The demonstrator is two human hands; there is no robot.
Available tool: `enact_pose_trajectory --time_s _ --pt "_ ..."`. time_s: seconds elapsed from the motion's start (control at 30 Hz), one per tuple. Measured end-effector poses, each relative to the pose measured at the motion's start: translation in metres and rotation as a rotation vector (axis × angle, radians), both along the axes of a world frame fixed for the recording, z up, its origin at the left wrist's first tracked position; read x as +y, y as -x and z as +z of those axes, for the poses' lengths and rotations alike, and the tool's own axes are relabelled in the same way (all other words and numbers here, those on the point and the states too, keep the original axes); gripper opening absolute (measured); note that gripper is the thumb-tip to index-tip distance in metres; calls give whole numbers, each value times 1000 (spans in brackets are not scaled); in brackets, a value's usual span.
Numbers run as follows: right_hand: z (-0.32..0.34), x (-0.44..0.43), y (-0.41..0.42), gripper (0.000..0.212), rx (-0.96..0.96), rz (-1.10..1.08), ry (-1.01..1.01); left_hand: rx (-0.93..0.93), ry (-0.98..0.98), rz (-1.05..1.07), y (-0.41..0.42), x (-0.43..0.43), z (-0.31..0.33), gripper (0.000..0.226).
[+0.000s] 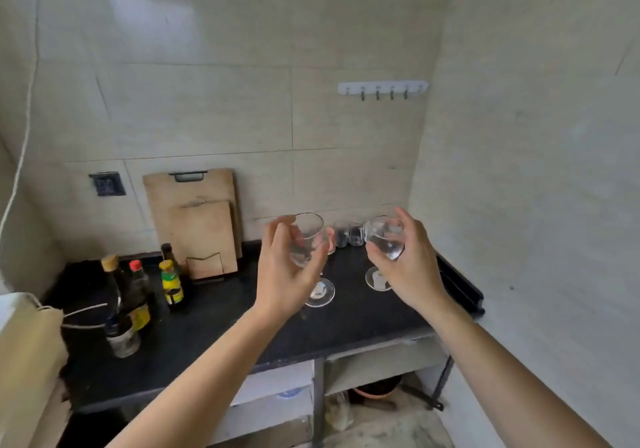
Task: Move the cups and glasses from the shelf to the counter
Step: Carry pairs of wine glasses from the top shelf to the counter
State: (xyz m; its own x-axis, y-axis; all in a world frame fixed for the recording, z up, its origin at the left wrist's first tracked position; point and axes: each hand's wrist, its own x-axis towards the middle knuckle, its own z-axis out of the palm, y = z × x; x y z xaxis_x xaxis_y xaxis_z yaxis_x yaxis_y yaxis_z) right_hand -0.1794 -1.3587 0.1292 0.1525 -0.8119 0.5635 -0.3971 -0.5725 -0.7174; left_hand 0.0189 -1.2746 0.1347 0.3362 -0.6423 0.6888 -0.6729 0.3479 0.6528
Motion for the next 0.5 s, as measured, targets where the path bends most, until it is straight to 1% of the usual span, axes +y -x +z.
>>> enact_pose_trajectory --time_s 0.1,0.23,0.3,0.4,0.5 --pt "0 -43 17 64 -55 -106 -45 64 -33 -114 5 -57 2 42" --pt "-11 -100 40 57 -83 -169 -118 134 -144 -196 14 -132 -17 73" --pt "-22 -134 49 58 -78 -172 -154 153 -220 -207 18 -171 -32 83" --pt "-40 -186 56 60 -83 -175 -208 148 -311 -197 20 -224 -53 86" --pt "-60 -254 56 57 -97 -141 -250 140 -362 -153 23 -284 -71 78"
